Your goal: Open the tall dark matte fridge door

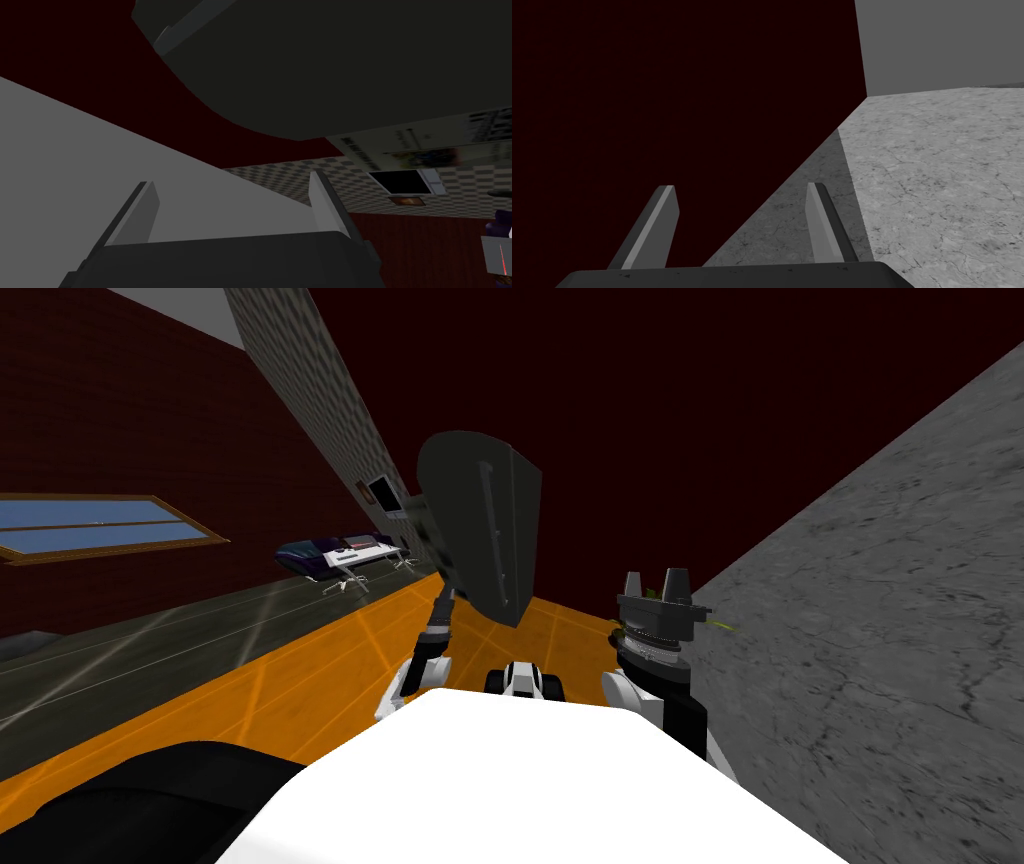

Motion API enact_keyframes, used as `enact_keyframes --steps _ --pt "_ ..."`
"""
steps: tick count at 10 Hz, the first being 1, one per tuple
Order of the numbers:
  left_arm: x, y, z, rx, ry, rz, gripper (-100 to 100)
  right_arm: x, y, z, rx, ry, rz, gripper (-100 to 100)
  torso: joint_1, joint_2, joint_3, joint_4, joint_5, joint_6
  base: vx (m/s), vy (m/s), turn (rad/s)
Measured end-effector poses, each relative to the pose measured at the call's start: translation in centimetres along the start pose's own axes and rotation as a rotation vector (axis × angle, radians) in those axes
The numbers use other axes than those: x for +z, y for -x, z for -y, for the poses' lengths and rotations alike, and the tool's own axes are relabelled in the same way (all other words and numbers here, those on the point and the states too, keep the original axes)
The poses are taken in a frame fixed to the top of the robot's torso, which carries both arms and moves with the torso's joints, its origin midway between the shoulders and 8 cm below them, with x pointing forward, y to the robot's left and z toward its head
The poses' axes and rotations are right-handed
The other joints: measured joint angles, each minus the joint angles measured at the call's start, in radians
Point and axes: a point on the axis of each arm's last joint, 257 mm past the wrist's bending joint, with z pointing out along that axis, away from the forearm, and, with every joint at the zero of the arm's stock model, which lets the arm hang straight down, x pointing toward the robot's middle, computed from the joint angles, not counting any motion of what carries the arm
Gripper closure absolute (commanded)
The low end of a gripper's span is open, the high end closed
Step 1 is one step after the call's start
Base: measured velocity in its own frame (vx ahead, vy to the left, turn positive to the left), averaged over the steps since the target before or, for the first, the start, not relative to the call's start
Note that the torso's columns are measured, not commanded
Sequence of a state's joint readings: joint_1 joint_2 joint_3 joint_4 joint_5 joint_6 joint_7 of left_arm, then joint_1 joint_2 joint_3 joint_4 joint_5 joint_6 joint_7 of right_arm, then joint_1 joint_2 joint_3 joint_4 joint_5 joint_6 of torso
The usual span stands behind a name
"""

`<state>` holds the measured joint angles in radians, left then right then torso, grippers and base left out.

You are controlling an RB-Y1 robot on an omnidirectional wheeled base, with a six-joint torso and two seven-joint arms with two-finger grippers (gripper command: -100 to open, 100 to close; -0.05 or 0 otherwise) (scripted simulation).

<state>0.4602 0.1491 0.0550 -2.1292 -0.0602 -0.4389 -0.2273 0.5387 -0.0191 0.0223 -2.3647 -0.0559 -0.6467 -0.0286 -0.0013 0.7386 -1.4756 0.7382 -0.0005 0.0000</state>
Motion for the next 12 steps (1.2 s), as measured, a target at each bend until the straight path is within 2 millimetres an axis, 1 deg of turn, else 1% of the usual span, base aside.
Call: enact_keyframes --steps 2,3,5,6,10,12 --pt "-0.4 -0.5 -2.3 0.023 0.038 -0.017 -100 0.0 0.0 0.0 0.0 0.0 0.0 0 0.001 -0.002 -0.001 -0.001 0.001 0.0 0.134 -0.049 -0.014" --pt "-0.6 -1.0 -3.0 0.033 0.054 -0.026 -100 0.0 0.0 0.0 0.0 0.0 0.0 0 0.001 -0.001 -0.001 0.0 0.0 0.0 0.139 -0.052 -0.018" --pt "-0.6 -2.1 -5.0 0.057 0.089 -0.046 -100 0.0 0.0 0.0 0.0 0.0 0.0 0 0.001 0.0 0.0 0.0 0.0 0.0 0.117 -0.057 -0.019" --pt "-1.1 -2.4 -5.9 0.07 0.108 -0.057 -100 0.0 0.0 0.0 0.0 0.0 0.0 0 0.001 0.001 0.001 0.0 0.0 0.0 0.087 -0.034 -0.003" --pt "-1.9 -3.9 -8.7 0.099 0.157 -0.088 -100 0.0 0.0 0.0 0.0 0.0 0.0 0 0.002 -0.001 -0.001 0.0 0.0 0.0 0.09 -0.031 -0.012" --pt "-2.3 -5.0 -10.5 0.118 0.187 -0.11 -100 0.0 0.0 0.0 0.0 0.0 0.0 0 0.001 -0.001 -0.001 0.0 0.001 0.0 0.123 -0.041 -0.021"
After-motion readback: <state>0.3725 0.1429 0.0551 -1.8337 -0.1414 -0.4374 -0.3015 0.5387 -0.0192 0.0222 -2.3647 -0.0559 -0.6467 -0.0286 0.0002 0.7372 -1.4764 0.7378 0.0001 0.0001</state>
